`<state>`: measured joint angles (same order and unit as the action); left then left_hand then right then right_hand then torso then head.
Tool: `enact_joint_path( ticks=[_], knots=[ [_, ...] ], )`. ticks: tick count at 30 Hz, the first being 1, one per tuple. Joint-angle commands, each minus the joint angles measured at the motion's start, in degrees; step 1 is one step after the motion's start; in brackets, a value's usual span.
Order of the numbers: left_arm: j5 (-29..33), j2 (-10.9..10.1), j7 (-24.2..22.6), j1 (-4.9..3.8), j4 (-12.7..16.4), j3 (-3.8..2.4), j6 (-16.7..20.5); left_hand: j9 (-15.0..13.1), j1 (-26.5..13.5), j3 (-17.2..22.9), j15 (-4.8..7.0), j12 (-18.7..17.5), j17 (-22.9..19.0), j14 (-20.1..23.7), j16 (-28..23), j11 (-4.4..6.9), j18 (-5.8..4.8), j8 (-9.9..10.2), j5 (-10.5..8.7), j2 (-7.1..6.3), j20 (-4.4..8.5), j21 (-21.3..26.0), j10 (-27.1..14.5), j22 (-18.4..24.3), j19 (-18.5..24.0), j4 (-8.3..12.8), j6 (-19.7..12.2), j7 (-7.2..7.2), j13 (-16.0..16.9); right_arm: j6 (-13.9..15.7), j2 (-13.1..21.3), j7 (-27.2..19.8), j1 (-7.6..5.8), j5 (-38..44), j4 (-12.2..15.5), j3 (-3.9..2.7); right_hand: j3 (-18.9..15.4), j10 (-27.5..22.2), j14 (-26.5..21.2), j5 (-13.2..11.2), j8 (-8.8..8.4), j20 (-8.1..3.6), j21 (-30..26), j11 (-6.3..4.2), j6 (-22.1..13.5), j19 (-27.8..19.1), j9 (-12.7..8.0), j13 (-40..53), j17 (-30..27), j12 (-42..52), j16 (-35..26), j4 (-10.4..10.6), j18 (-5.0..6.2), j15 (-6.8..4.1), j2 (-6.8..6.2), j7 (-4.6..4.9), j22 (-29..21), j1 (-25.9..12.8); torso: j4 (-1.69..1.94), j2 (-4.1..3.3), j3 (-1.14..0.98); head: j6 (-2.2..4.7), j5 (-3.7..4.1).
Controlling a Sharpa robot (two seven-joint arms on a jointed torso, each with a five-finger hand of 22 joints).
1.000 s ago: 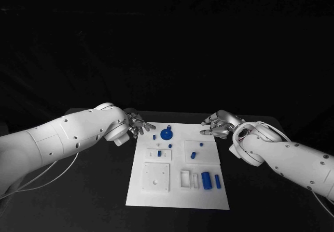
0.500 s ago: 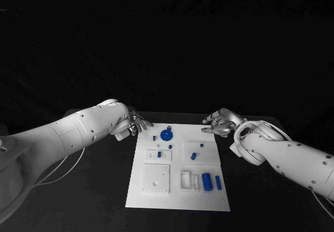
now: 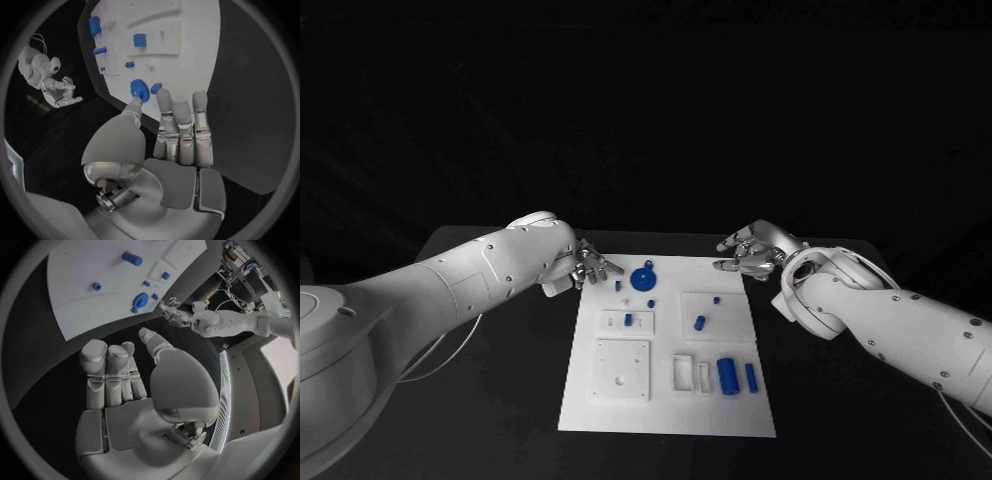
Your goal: Assemble the parts on the task board
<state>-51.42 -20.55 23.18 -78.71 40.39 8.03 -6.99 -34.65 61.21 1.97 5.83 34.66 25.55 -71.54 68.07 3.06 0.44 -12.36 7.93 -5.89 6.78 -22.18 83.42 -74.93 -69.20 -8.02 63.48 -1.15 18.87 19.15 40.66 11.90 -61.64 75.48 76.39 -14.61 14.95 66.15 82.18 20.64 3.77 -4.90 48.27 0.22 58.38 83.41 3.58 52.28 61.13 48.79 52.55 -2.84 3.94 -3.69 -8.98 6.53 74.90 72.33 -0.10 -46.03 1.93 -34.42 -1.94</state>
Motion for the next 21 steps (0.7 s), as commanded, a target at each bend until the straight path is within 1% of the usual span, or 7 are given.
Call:
enact_joint_path(
  ticks=[1, 2, 4, 8, 12, 19, 21],
  knots=[
    [-1.2, 0.6, -1.5, 0.26, -0.7, 0.07, -1.8, 0.2, -0.3, 0.0, 0.06, 0.4, -0.1, 0.1, 0.3, 0.1, -0.44, 1.3, -0.15, -0.43, 0.23, -0.3, 0.0, -1.1, 0.2, -0.4, -0.7, -0.13, 0.1, 0.4, -0.1, 0.1, 0.02, 0.3, 0.2, -0.11, 0.0, 0.1, 0.0, 0.3, -0.21, 0.01, -0.3, -0.2, 0.2, 0.2, 0.0, -0.1, 0.0, 0.1, -0.2, 0.3, 0.54, -0.19, 0.11, -0.05, 6.0, -0.6, 0.03, -0.07, 0.06, 0.02, 0.13],
    [-1.2, 0.8, -1.6, 0.36, -0.8, 0.1, -1.8, 0.9, -0.3, 0.1, 0.07, 0.4, -0.1, 0.1, 0.3, 0.01, -0.42, 2.0, -0.13, -0.4, 0.19, -0.3, 0.0, -1.1, 0.2, -0.5, -0.3, -0.12, 0.1, 0.4, -0.1, 0.1, 0.01, 0.3, 0.2, -0.14, 0.0, 0.1, 0.0, 0.3, -0.21, 0.01, -0.3, -0.2, 0.2, 0.2, 0.0, -0.1, 0.0, 0.1, -0.2, 0.3, 0.54, -0.19, 0.11, -0.05, 6.0, -0.6, 0.06, -0.05, 0.06, 0.01, 0.15],
    [-1.3, 1.1, -1.7, 0.54, -1.1, 0.13, -2.0, 1.2, -0.4, 0.1, 0.03, 0.3, -0.2, 0.1, 0.3, 0.04, -0.42, 2.4, -0.16, -0.61, 0.2, -0.3, -0.1, -1.1, 0.2, -0.6, -0.4, -0.26, 0.0, 0.3, -0.2, 0.2, 0.01, 0.3, 0.2, -0.18, 0.0, 0.1, 0.0, 0.3, -0.21, 0.01, -0.3, -0.2, 0.2, 0.2, 0.0, -0.1, 0.0, 0.1, -0.2, 0.3, 0.54, -0.19, 0.11, -0.05, 6.0, -0.6, 0.06, -0.02, 0.07, -0.04, 0.15],
    [-1.3, 1.7, -1.9, 0.83, -1.3, 0.17, -2.6, 2.3, -0.3, 0.1, -0.02, 0.3, -0.2, 0.2, 0.3, -0.05, -0.4, 3.6, -0.12, -0.28, 0.16, -0.3, -0.1, -1.1, 0.2, -0.4, -0.1, -0.41, 0.0, 0.3, -0.3, 0.2, 0.01, 0.3, 0.3, -0.25, 0.0, 0.1, 0.0, 0.3, -0.21, 0.01, -0.3, -0.2, 0.2, 0.2, 0.0, -0.1, 0.0, 0.1, -0.2, 0.3, 0.54, -0.19, 0.11, -0.05, 6.0, -0.6, 0.0, 0.02, 0.05, -0.07, 0.29],
    [-1.3, 2.1, -1.9, 1.03, -1.8, 0.2, -3.0, 2.6, -0.4, -0.3, -0.03, 0.3, -0.2, 0.2, 0.3, -0.07, -0.4, 4.0, -0.12, 0.3, 0.15, -0.3, -0.1, -1.1, 0.2, 0.6, 0.2, -0.44, 0.0, 0.3, -0.3, 0.2, 0.01, 0.3, 0.4, -0.3, 0.0, 0.1, 0.0, 0.3, -0.21, 0.01, -0.3, -0.2, 0.2, 0.2, 0.0, -0.1, 0.0, 0.1, -0.2, 0.3, 0.54, -0.19, 0.11, -0.05, 6.0, -0.6, 0.05, -0.01, 0.04, -0.13, 0.43],
    [-1.0, 2.3, -2.4, 1.26, -2.7, 0.22, -3.1, 2.9, -0.6, -0.5, -0.06, 0.4, -0.3, 0.2, 0.4, -0.12, -0.4, 4.4, -0.08, 1.08, 0.13, -0.3, -0.1, -1.1, 0.3, 1.4, 0.2, -0.51, 0.0, 0.2, -0.2, 0.2, -0.01, 0.3, 0.5, -0.35, 0.0, 0.1, 0.0, 0.3, -0.21, 0.01, -0.3, -0.2, 0.2, 0.2, 0.0, -0.1, 0.0, 0.1, -0.2, 0.3, 0.54, -0.19, 0.11, -0.05, 6.0, -0.6, 0.15, 0.01, 0.08, -0.23, 0.64],
    [-0.7, 2.3, -2.6, 1.3, -2.8, 0.22, -3.4, 3.2, -0.7, -0.8, -0.11, 0.3, -0.3, 0.3, 0.3, -0.16, -0.36, 4.7, -0.02, 1.8, 0.09, -0.3, -0.2, -1.1, 0.3, 2.1, 0.0, -0.61, 0.0, 0.2, -0.3, 0.2, -0.02, 0.3, 0.5, -0.36, 0.0, 0.1, 0.0, 0.3, -0.21, 0.01, -0.3, -0.2, 0.2, 0.2, 0.0, -0.1, 0.0, 0.1, -0.2, 0.3, 0.54, -0.19, 0.11, -0.05, 6.0, -0.6, 0.14, -0.01, 0.08, -0.24, 0.56]
  ],
)
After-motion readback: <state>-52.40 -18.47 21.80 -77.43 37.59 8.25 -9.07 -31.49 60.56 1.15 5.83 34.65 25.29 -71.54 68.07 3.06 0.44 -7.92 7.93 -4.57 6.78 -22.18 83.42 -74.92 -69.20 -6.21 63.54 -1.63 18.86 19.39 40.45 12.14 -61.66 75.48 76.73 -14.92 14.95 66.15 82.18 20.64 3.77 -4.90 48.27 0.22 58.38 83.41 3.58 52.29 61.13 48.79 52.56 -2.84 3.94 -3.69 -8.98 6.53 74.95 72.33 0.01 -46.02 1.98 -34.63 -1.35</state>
